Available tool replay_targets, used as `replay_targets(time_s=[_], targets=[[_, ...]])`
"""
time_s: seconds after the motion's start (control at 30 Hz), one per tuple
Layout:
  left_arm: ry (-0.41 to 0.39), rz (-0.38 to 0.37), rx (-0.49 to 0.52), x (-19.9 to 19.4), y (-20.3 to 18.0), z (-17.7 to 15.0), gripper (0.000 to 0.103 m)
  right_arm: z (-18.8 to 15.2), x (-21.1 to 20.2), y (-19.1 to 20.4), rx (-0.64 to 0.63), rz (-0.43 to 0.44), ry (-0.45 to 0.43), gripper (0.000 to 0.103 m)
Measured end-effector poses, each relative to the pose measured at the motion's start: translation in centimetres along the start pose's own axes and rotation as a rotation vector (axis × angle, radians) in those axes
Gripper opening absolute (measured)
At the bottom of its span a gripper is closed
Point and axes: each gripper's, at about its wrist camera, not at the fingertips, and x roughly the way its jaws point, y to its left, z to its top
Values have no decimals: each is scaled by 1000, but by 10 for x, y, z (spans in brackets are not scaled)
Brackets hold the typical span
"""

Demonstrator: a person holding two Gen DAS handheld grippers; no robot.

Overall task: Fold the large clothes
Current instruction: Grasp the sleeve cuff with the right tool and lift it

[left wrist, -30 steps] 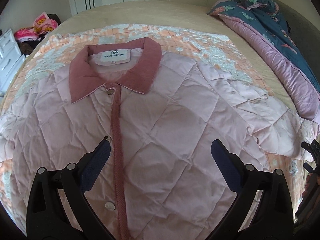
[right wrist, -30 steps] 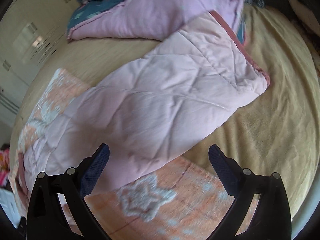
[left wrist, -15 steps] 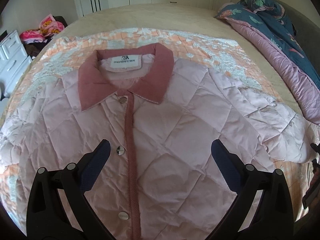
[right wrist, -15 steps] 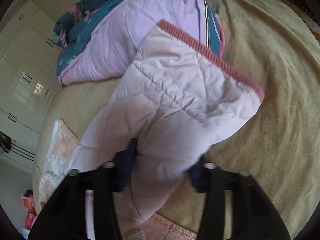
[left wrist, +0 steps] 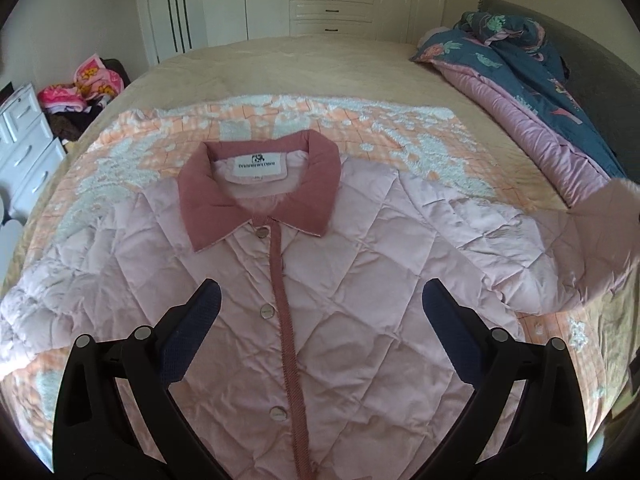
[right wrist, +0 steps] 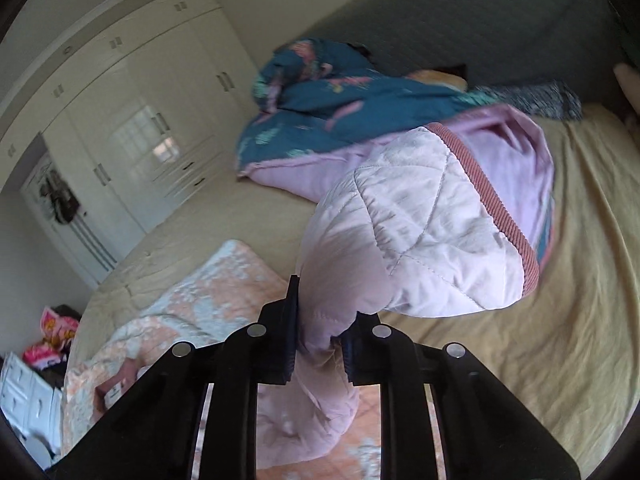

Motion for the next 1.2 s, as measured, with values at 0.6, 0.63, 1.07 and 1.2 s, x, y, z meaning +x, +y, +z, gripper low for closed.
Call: replay_targets(time_s=[0.6, 0.63, 1.07, 1.2], targets=[[-77, -27, -23, -51, 70, 2, 95, -10, -54, 166, -280, 139, -30, 16], [-79, -27, -29, -52, 76, 2, 95, -12, -56, 175, -289, 149, -28, 16], [-91, -74, -182, -57, 169, -5, 95, -64, -66, 287, -430, 252, -4, 16], [-84, -73, -232, -53, 195, -11, 95, -83, -64, 311, -459, 291, 12, 16]])
